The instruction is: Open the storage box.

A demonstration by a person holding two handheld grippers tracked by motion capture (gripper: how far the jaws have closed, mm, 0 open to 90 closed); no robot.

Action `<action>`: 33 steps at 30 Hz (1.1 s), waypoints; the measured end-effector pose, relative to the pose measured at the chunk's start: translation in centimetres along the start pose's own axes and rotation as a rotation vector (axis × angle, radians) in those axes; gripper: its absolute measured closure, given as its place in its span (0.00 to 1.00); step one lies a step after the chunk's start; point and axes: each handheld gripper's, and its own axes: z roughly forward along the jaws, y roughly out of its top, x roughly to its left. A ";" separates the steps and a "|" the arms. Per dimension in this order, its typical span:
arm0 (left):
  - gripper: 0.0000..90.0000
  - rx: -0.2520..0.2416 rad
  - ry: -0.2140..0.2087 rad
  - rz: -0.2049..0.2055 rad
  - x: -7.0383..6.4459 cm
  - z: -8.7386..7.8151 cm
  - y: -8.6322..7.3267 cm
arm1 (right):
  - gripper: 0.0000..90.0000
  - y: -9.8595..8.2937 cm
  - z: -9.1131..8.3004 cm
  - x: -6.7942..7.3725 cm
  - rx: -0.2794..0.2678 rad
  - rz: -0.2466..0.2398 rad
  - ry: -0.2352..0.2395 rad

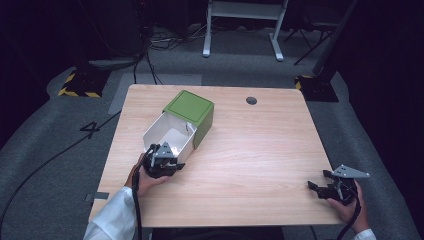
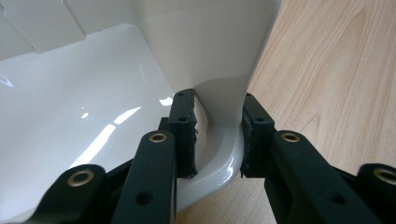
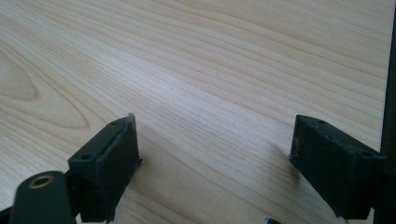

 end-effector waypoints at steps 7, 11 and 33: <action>0.79 0.004 0.000 0.006 -0.2 -0.2 -0.2 | 0.17 0.0 0.0 0.0 0.000 0.000 0.000; 0.79 0.005 -0.005 0.007 -0.3 -0.3 -0.4 | 0.17 0.0 0.0 0.0 0.000 0.001 0.001; 0.22 -0.069 0.107 -0.002 -1.0 -2.6 0.6 | 0.17 0.0 0.0 0.0 0.001 0.003 0.002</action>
